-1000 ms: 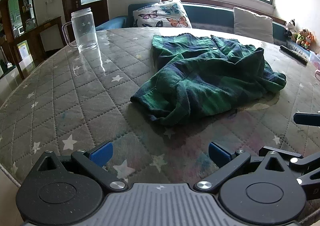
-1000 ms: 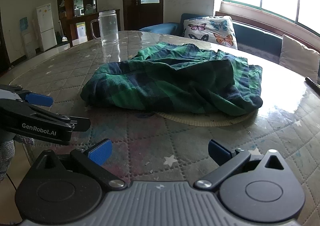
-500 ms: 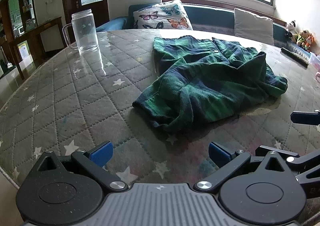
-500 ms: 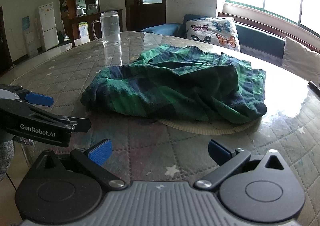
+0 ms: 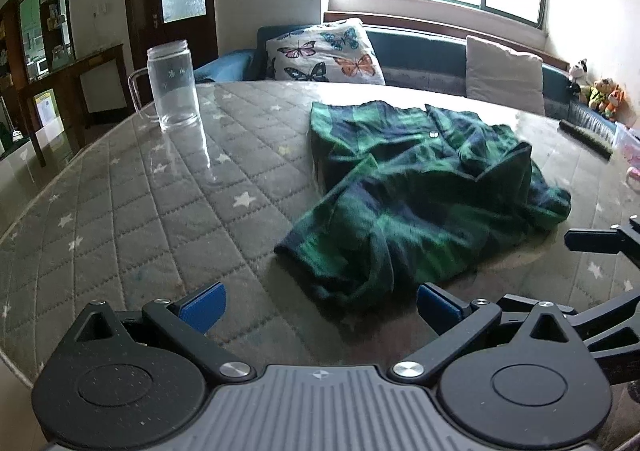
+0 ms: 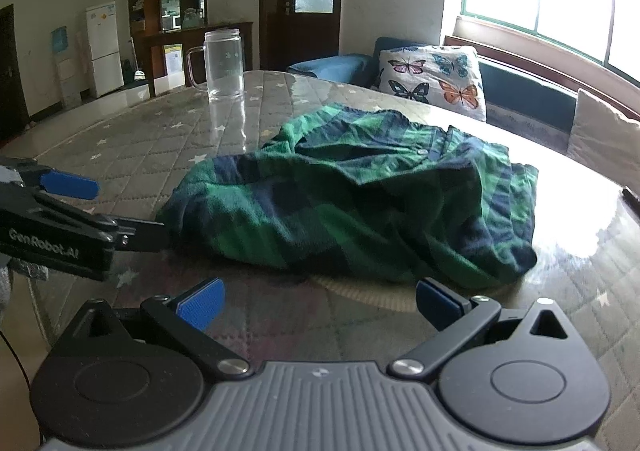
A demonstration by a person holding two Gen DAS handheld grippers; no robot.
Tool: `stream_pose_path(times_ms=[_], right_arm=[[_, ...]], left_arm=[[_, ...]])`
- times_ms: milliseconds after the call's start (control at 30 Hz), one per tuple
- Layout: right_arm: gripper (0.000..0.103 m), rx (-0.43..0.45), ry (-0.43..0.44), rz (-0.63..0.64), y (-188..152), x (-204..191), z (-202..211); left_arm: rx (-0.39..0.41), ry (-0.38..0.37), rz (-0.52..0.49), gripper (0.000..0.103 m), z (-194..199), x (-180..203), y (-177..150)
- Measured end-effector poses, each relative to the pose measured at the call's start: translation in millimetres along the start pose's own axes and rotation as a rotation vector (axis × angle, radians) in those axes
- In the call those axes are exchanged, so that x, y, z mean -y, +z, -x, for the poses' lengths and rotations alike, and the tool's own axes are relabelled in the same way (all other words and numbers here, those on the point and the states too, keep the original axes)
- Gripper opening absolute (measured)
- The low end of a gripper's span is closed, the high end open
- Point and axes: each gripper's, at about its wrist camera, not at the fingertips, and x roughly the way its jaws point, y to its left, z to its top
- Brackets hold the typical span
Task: Fold clothes
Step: 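Grasp the shirt edge with the right gripper while the left gripper grasps nearby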
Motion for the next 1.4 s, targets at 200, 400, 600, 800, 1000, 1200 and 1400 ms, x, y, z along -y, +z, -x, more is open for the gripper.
stream_pose_path(times_ms=[200, 400, 600, 800, 1000, 1200, 1400], right_arm=[[0.097, 0.016, -0.004, 0.008, 19, 8, -8], [0.088, 0.029, -0.002, 0.042, 43, 16, -24], [0.076, 0.013, 0.014, 0.079, 63, 21, -48], [0.063, -0.016, 0.041, 0.124, 75, 18, -73], [0.049, -0.030, 0.055, 0.180, 78, 10, -87], [0.010, -0.040, 0.068, 0.184, 75, 10, -82], [0.003, 0.008, 0.086, 0.158, 66, 21, -39]], left_arm=[[0.019, -0.046, -0.010, 0.102, -7, -3, 17], [0.002, -0.113, -0.032, 0.087, -24, -5, 26], [-0.021, -0.177, -0.046, 0.062, -35, -6, 26], [-0.030, -0.234, -0.063, 0.047, -42, -8, 27], [-0.011, -0.264, -0.089, 0.035, -39, -9, 28], [0.013, -0.291, -0.113, 0.021, -34, -8, 27], [0.060, -0.327, -0.169, 0.016, -19, -3, 21]])
